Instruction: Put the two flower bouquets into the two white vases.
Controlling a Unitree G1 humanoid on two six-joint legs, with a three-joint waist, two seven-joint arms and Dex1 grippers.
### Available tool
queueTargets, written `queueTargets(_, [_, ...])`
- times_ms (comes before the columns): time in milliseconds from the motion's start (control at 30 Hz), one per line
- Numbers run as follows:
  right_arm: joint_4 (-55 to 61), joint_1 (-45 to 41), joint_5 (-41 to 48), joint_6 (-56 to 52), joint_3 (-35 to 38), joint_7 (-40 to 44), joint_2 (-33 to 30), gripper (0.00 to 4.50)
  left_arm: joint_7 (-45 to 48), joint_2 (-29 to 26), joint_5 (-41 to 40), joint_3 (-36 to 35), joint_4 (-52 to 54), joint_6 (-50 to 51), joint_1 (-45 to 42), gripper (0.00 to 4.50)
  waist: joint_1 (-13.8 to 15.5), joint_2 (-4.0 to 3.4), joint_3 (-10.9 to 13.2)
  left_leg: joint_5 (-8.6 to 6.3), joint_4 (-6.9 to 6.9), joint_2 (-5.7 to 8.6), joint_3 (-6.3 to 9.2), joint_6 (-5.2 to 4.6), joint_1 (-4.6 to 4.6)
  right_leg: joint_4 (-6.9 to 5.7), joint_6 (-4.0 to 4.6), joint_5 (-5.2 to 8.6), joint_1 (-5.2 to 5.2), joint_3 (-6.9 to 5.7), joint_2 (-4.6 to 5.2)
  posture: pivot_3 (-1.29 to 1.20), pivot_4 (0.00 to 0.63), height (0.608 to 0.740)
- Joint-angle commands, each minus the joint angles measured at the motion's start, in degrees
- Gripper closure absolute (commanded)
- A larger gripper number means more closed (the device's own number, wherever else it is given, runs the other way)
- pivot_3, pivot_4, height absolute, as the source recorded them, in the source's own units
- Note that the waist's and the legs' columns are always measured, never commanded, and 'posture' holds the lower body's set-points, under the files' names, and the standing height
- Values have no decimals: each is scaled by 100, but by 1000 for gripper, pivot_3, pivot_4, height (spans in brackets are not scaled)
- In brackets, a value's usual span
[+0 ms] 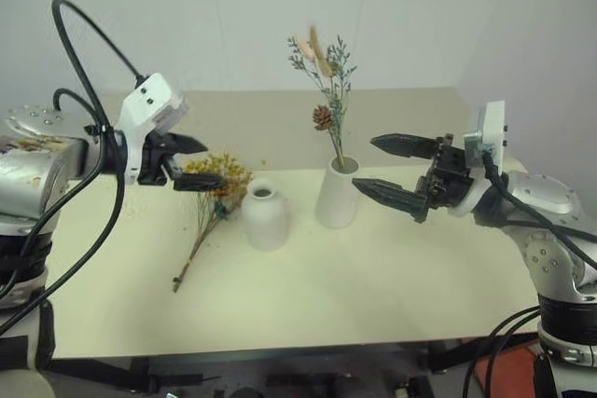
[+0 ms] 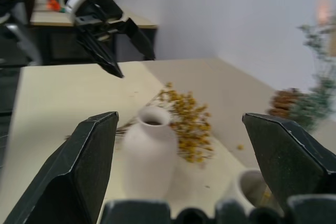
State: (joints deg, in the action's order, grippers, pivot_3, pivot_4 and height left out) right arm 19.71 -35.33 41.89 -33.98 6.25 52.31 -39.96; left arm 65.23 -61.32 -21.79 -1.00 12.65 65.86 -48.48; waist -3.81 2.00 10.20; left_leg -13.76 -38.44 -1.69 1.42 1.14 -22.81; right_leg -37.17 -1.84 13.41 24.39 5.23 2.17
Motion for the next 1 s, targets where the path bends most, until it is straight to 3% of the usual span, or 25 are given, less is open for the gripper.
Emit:
queueTargets(33, [-27, -230, 90, -42, -66, 210, -55, 66, -257, -393, -158, -394, 285, 403, 125, 0, 17, 2, 1, 0, 0, -1, 2, 0, -2, 2, 1, 0, 1, -3, 0, 0, 150, 740])
queueTargets(167, [-280, -563, -163, -87, -379, 134, 66, 66, -643, -501, -321, -280, -121, 1538, -151, 0, 32, 3, 2, 0, -1, 0, 1, 0, -1, 1, 0, 0, 1, -2, 0, 0, 150, 740])
queueTargets(333, [-410, -817, -381, -83, -650, 196, 117, 66, -1055, -535, -359, 586, -381, 2405, -553, 0, 49, 3, 2, 0, -2, 0, 4, 0, -5, 1, -22, 14, 2, -8, 0, 0, 150, 740])
queueTargets(600, [-453, -976, -528, -98, -763, 357, 106, 66, -1320, -435, -527, 1941, -841, 2664, -1074, 0, 95, 3, 2, 0, -2, 1, 3, 0, -7, -1, 1, 0, 9, -6, 1, 0, 150, 740])
queueTargets(1000, [-296, -970, -294, -318, -445, 443, -93, 66, -1625, 601, -247, 3098, -1903, 2235, -1444, 0, 138, 3, 2, 0, -10, 2, 4, 0, -13, -3, 4, -2, 9, -8, 1, 0, 150, 740])
